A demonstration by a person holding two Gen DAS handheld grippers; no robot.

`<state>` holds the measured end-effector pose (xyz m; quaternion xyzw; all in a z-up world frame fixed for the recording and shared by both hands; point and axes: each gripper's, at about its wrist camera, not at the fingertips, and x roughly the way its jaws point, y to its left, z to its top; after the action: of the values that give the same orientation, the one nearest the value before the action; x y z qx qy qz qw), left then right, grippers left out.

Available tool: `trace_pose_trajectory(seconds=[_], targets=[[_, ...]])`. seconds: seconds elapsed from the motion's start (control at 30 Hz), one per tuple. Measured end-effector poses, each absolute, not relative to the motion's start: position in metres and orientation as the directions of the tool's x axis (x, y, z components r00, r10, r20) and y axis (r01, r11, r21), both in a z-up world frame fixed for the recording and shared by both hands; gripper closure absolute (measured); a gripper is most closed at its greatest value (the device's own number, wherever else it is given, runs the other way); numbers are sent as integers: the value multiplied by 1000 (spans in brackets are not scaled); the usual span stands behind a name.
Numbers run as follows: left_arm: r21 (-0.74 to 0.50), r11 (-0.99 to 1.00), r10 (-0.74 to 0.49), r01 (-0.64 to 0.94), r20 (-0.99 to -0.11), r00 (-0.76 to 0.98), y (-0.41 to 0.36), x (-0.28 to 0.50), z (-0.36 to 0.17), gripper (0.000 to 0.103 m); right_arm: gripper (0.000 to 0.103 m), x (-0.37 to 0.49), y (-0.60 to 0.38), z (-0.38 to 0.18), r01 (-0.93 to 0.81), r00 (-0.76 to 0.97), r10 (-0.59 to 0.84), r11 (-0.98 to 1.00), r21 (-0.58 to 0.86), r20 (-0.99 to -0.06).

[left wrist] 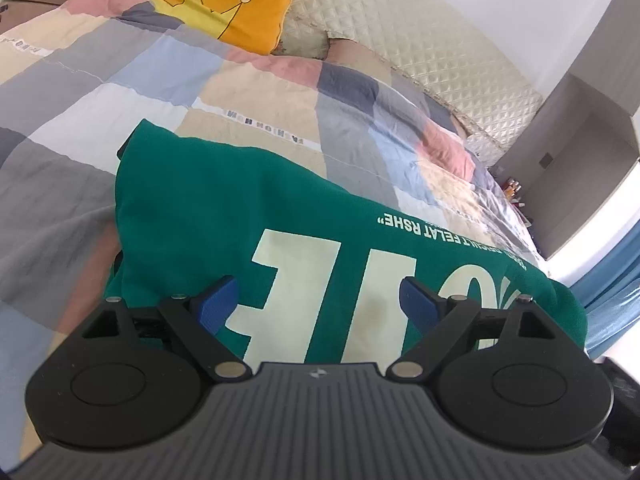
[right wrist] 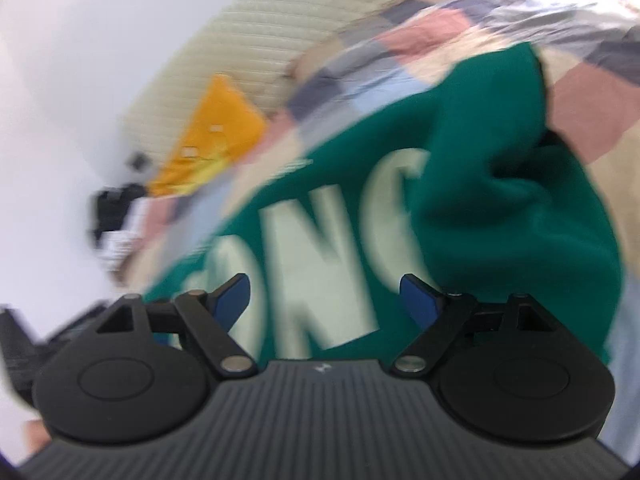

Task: Fold large clothes

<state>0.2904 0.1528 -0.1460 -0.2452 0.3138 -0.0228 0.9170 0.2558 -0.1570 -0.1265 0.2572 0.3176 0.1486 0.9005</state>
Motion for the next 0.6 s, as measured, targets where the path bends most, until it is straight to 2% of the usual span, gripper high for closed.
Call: trace_pose_trajectory(seconds=[0.07,0.13,0.23,0.3,0.4,0.5,0.6], targets=[[-436,893,-170,-114,-561,810,150,291,-145,13,22,267,-166,-132,-52,778,373,841,539,-506],[-393,912,-135,-119,-560,818,146,293,-145,13,30,278,-177,-136,-15,793,347,832,554,-500],[-336,930,-70,-147,-556,828,140,300,-146,13,34,287,-184,-138,24,818,280,856,516,-503],[-306,930,0,-205,-556,831,140,306,-148,13,34,295,-185,-140,42,829,221,892,450,-513],[-315,923,-4,-220,-580,814,144,320,-156,13,35,313,-189,-150,69,815,181,913,402,-550],[-271,937,10,-220,-608,794,141,333,-162,13,33,332,-188,-160,66,798,178,924,376,-576],[-241,943,23,-229,-640,768,142,346,-173,12,33,349,-176,-176,-15,735,219,951,308,-642]])
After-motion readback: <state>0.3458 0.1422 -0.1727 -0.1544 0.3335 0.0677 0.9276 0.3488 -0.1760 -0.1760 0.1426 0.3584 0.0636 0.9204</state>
